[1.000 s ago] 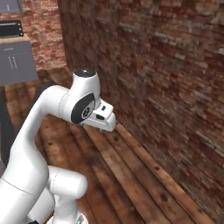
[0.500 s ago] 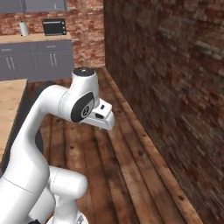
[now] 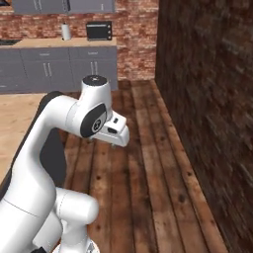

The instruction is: Move the mustard and shaker from the cabinet to the dining counter.

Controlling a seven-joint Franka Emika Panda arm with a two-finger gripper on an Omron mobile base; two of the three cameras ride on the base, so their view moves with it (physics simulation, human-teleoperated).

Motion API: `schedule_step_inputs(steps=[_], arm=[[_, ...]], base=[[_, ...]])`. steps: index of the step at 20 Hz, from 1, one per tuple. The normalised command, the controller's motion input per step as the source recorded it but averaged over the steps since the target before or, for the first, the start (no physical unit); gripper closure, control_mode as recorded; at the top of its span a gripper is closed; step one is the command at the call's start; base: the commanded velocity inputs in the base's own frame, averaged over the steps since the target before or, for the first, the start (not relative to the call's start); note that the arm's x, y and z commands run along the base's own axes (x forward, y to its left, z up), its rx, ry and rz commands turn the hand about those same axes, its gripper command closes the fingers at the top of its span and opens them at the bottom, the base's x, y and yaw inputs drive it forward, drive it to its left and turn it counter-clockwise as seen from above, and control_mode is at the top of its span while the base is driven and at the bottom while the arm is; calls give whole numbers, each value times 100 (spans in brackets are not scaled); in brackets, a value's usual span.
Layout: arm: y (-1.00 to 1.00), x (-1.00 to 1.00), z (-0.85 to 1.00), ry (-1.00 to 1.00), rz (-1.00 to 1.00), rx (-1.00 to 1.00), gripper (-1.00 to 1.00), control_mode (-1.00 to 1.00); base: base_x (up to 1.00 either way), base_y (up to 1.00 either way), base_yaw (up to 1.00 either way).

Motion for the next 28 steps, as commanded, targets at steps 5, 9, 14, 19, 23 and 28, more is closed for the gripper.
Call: schedule_step_inputs(steps=[5, 9, 14, 19, 23, 28], arm=[[0, 0, 0, 0, 0, 0, -100, 100], [0, 0, 0, 0, 0, 0, -100, 100], [0, 0, 0, 0, 0, 0, -100, 100], [0, 0, 0, 0, 0, 0, -100, 100], [0, 0, 0, 0, 0, 0, -100, 100], [0, 0, 0, 0, 0, 0, -100, 100]], base=[[78, -27, 19], [80, -28, 16], [83, -27, 19], [81, -14, 34], [81, -13, 34], [82, -16, 30]])
